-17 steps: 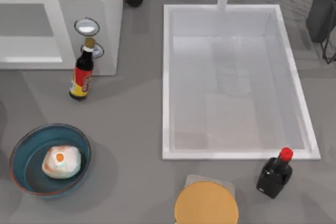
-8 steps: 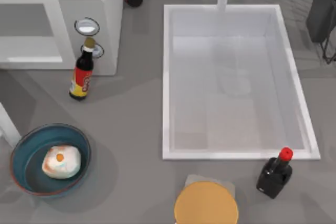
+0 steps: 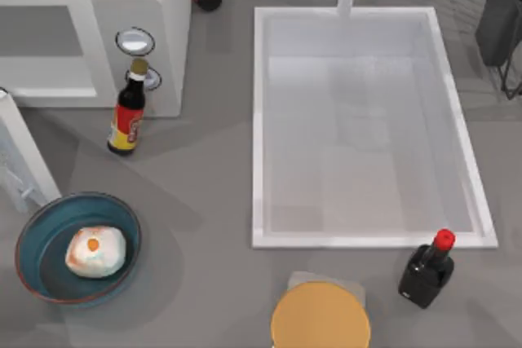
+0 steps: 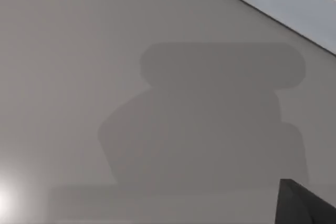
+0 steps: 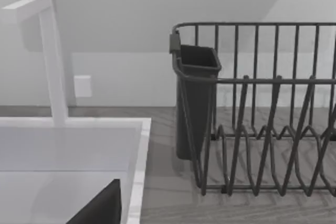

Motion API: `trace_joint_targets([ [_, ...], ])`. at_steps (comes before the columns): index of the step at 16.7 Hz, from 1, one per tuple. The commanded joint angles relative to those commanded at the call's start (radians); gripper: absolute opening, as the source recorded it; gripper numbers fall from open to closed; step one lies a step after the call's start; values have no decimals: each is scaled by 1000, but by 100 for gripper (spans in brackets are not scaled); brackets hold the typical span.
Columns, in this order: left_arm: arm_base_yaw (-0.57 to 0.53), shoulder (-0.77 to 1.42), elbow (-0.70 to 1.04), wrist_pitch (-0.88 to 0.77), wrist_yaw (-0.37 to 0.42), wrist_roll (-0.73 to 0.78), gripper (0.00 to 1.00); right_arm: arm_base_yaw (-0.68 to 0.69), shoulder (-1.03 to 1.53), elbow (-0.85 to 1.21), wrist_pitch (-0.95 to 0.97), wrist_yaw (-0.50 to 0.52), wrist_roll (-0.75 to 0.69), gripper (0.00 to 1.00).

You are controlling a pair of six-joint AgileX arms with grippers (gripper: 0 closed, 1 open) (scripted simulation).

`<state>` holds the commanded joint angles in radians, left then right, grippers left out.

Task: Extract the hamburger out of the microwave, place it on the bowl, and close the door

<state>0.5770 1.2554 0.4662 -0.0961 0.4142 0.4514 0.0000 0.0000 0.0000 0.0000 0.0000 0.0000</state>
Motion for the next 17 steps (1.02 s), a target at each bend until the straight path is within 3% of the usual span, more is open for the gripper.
trace_joint_targets([
  [6, -34, -11, -8, 0, -26, -33, 0, 0, 0, 0, 0, 0, 0, 100],
  [14, -437, -162, -101, 15, -284, -326, 0, 0, 0, 0, 0, 0, 0, 100],
  [17, -506, -199, -124, 19, -342, -390, 0, 0, 0, 0, 0, 0, 0, 100],
])
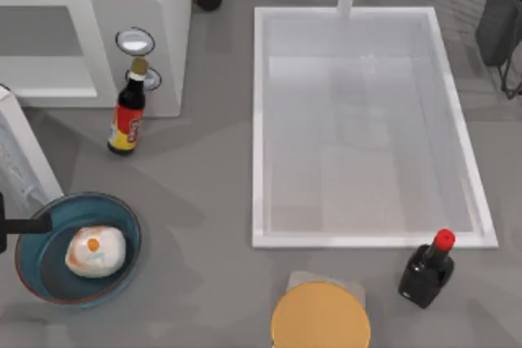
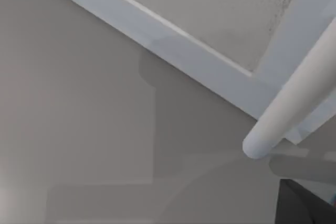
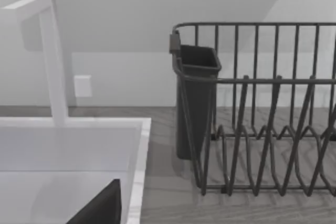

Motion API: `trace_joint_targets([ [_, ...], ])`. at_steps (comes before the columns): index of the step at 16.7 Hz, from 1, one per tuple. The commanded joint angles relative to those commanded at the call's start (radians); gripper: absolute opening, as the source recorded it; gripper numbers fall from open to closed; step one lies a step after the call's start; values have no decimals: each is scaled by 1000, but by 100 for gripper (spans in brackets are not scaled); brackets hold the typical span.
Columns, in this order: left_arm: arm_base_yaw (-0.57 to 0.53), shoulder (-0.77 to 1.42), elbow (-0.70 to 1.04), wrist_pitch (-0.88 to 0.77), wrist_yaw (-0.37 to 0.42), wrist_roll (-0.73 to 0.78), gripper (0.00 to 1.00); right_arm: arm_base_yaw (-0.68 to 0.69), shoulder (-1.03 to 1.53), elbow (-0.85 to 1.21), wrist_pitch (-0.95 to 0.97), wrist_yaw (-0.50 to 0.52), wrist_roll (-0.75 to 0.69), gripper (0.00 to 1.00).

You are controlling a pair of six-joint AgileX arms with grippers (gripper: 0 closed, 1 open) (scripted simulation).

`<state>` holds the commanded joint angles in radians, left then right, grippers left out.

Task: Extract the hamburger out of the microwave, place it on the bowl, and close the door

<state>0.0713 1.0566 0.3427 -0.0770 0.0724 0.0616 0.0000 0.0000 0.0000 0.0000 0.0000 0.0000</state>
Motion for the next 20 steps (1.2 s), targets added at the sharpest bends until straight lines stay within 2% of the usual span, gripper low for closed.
trace_joint_targets([
  [7, -2, 43, 31, 18, 0, -3, 0, 0, 0, 0, 0, 0, 0, 100],
  [15, -30, 446, 258, 174, -17, -18, 0, 0, 0, 0, 0, 0, 0, 100],
  [20, -37, 511, 304, 208, -21, -22, 0, 0, 0, 0, 0, 0, 0, 100],
])
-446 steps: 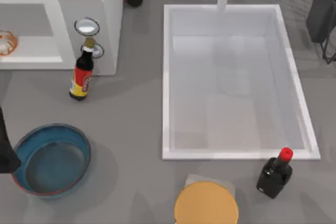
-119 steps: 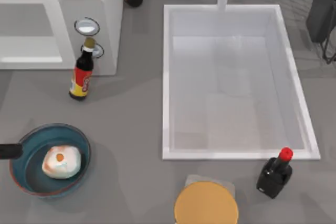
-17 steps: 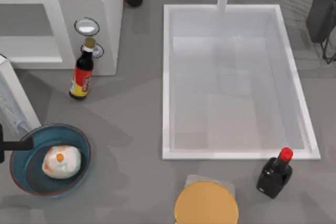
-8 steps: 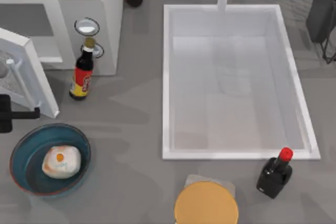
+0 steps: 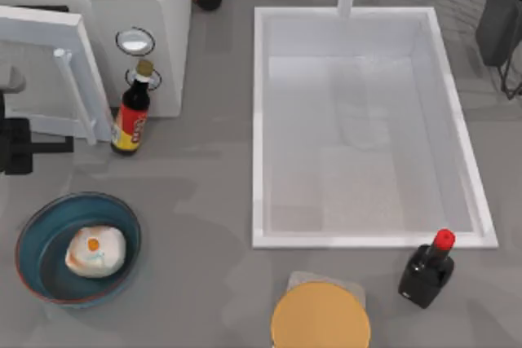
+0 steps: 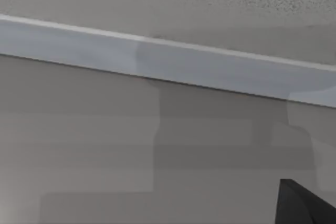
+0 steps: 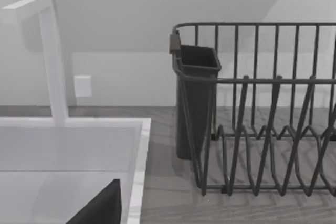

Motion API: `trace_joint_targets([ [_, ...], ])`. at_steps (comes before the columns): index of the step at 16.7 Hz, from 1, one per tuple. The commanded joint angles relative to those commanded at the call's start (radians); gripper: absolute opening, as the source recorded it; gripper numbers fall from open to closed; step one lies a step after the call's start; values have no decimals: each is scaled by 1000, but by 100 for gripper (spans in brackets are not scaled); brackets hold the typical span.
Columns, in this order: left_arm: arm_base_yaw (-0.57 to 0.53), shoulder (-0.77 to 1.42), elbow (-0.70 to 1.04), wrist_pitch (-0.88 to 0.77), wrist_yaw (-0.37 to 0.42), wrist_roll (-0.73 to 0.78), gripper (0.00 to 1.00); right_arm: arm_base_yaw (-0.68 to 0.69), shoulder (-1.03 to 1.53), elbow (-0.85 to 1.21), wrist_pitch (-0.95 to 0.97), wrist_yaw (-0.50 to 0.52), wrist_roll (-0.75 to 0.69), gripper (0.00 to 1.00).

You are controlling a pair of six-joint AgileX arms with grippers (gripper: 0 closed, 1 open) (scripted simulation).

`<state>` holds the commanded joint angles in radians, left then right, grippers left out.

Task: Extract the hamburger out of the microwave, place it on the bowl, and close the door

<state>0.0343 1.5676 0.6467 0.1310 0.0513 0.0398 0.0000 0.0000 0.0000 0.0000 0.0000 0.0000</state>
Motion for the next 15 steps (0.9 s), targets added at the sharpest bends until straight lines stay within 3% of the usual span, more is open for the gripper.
trace_joint_targets([
  [5, 3, 36, 36, -6, -1, -1, 0, 0, 0, 0, 0, 0, 0, 100],
  [11, -11, 296, 327, -28, -7, -9, 0, 0, 0, 0, 0, 0, 0, 100],
  [15, -16, 361, 396, -35, -10, -11, 0, 0, 0, 0, 0, 0, 0, 100],
])
